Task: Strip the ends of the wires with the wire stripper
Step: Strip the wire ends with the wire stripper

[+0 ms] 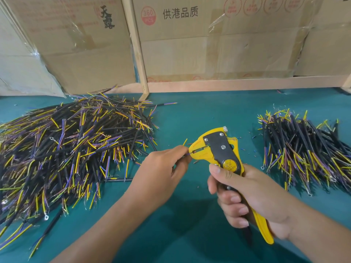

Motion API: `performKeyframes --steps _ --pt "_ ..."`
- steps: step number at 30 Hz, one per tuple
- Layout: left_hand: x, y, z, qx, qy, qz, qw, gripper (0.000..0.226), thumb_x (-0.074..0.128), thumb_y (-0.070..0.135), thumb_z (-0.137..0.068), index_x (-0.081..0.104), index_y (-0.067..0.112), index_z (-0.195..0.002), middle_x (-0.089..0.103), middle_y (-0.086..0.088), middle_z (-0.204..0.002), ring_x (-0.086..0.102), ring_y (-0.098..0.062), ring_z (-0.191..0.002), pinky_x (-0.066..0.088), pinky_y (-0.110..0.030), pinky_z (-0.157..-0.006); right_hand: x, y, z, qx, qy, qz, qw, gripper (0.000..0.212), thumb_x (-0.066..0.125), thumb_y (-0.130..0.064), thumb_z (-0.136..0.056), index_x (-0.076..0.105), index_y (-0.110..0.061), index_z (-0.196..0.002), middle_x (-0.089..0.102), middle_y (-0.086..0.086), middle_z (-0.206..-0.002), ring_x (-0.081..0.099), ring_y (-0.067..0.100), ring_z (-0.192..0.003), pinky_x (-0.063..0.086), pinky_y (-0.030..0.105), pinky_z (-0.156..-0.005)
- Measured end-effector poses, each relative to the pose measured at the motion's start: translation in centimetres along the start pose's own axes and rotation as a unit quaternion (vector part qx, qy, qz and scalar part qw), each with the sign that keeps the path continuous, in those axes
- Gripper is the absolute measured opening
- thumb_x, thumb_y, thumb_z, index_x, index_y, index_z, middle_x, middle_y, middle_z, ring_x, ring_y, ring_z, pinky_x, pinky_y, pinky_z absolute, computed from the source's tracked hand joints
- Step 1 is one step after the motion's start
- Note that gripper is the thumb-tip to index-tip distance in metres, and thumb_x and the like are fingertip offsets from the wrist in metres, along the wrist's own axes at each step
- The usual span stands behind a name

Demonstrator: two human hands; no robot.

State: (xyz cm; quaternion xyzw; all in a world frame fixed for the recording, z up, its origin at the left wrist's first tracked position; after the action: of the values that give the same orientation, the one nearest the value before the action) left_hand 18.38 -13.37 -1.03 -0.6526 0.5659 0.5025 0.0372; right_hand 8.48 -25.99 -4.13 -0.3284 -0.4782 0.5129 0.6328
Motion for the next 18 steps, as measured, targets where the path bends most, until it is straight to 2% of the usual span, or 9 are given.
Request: performKeyframes --steps 3,6,10,14,16,18 --pt "-0.3 -0.4 -0.1 -0.002 0.006 -0.016 1.0 0.012 0.053 0.025 -0.097 0.055 0.03 -0.087 0.041 0.013 -0.057 0.037 -0.011 -0.055 0.03 -0.022 -0.05 0.0 -0.2 0.0 0.003 0.005 -0.012 1.0 0.039 0.08 -0.048 -0.081 0.068 -0.012 -0.072 0.028 0.0 -0.057 0.027 0.013 -0.041 0.03 0.022 -0.04" --pt "-0.8 -1.2 -0.2 -0.021 0.016 -0.021 0.999 0.009 0.058 0.017 -0.099 0.065 0.019 -0.093 0.043 0.012 -0.058 0.039 -0.007 -0.055 0.028 -0.016 -0.052 -0.1 -0.6 0.1 -0.005 0.007 -0.046 0.999 0.035 0.071 -0.044 -0.079 0.069 -0.01 -0.072 0.028 0.001 -0.056 0.027 0.013 -0.039 0.03 0.022 -0.04" --pt "-1.2 -1.6 -0.3 -0.046 0.023 0.027 0.998 0.013 0.056 0.019 -0.099 0.062 0.022 -0.088 0.044 -0.001 -0.061 0.031 -0.011 -0.051 0.025 -0.017 -0.048 -0.4 -0.2 -0.5 -0.019 0.0 -0.087 0.996 0.036 0.077 -0.041 -0.086 0.074 -0.005 -0.08 0.032 0.003 -0.057 0.031 0.016 -0.042 0.035 0.026 -0.042" --pt "-1.2 -1.2 -0.2 -0.053 0.023 0.043 0.997 0.018 0.058 0.019 -0.098 0.054 0.024 -0.081 0.042 0.006 -0.058 0.03 -0.011 -0.049 0.026 -0.016 -0.047 -1.6 0.9 -2.5 -0.041 -0.01 -0.127 0.991 0.053 0.088 -0.045 -0.069 0.075 0.0 -0.094 0.046 0.006 -0.063 0.047 0.023 -0.052 0.05 0.039 -0.054" --pt "-1.4 -1.1 -0.2 -0.06 0.028 0.058 0.996 0.017 0.058 0.024 -0.098 0.055 0.022 -0.081 0.045 0.0 -0.06 0.032 -0.013 -0.049 0.028 -0.019 -0.048 -2.7 1.7 -3.6 -0.028 0.001 -0.138 0.99 0.067 0.094 -0.047 -0.06 0.075 0.002 -0.102 0.05 0.005 -0.064 0.052 0.024 -0.055 0.052 0.042 -0.059" --pt "-1.5 -1.2 -0.2 -0.069 0.034 0.074 0.994 0.017 0.055 0.032 -0.095 0.056 0.022 -0.082 0.051 -0.005 -0.064 0.037 -0.019 -0.053 0.032 -0.026 -0.05 -3.5 2.6 -4.4 -0.012 0.001 -0.155 0.988 0.068 0.093 -0.044 -0.063 0.073 0.002 -0.108 0.052 0.005 -0.066 0.054 0.024 -0.057 0.053 0.043 -0.062"
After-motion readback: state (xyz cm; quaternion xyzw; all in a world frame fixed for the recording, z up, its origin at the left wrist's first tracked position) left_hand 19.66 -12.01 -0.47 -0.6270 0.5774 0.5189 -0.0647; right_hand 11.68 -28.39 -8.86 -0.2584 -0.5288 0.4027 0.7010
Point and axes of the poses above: each hand's wrist, its own z-axis away from the middle knuckle, its own x-axis out of the palm, y = z × x, the point moved 6 cm from there along -z, towards the middle knuckle
